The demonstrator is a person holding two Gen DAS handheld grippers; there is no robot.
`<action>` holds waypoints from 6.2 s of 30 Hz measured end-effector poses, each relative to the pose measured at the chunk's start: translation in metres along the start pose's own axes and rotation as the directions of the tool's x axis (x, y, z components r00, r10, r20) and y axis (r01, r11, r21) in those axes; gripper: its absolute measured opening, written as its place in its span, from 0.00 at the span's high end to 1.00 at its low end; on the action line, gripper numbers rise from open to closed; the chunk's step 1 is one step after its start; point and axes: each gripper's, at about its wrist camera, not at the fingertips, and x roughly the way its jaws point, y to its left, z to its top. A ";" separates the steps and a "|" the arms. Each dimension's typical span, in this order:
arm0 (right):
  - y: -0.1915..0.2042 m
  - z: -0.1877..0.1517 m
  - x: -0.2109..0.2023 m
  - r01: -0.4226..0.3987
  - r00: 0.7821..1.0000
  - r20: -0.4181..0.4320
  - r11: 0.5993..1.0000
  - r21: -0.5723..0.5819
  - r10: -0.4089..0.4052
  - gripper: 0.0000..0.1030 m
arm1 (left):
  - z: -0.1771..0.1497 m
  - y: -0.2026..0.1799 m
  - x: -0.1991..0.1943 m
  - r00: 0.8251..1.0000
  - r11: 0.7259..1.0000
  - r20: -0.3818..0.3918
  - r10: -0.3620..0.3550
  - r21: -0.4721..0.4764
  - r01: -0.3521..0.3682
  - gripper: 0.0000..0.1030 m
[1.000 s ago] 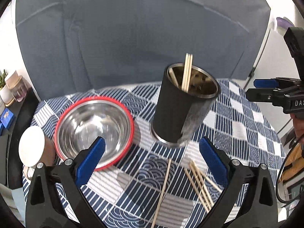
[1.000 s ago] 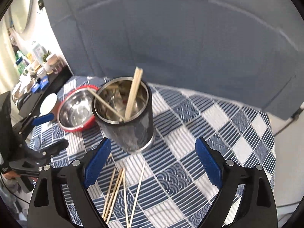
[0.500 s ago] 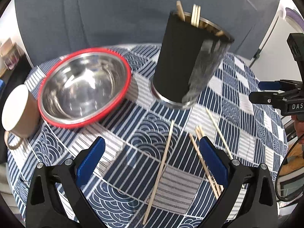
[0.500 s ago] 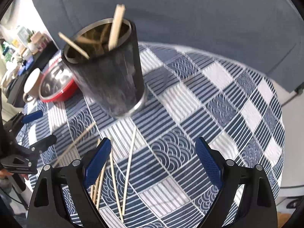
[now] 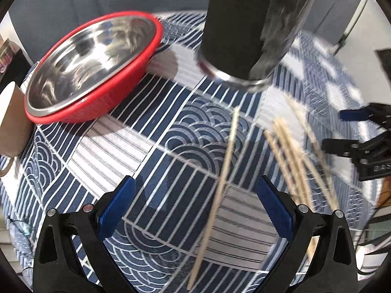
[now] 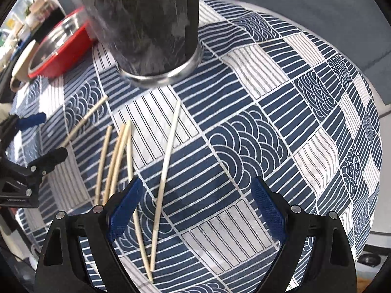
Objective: Organize utensils
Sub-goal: 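Swing both open tools back down toward the chopsticks on the cloth, then close the left tool on a chopstick while the right tool closes on another, then lift both chopsticks upright and carry them over the black holder, then open both tools to drop the chopsticks into the black holder, then lower both open tools toward the last chopsticks on the cloth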
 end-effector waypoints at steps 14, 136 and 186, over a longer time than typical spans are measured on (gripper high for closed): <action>-0.004 -0.007 0.022 -0.015 0.998 -0.052 0.995 0.094 0.020 0.17 | 0.004 -0.015 0.012 0.999 0.994 -0.039 0.036 0.102 -0.032 0.04; -0.045 0.062 -0.169 -0.272 0.670 0.705 0.960 -0.059 0.233 0.53 | 0.118 0.000 -0.159 0.750 0.983 0.653 -0.102 -0.048 0.176 0.37; 0.001 -0.073 -0.023 -0.121 0.950 0.285 0.992 -0.037 0.126 0.17 | -0.013 -0.019 -0.040 0.987 0.981 0.134 -0.088 -0.162 0.110 0.06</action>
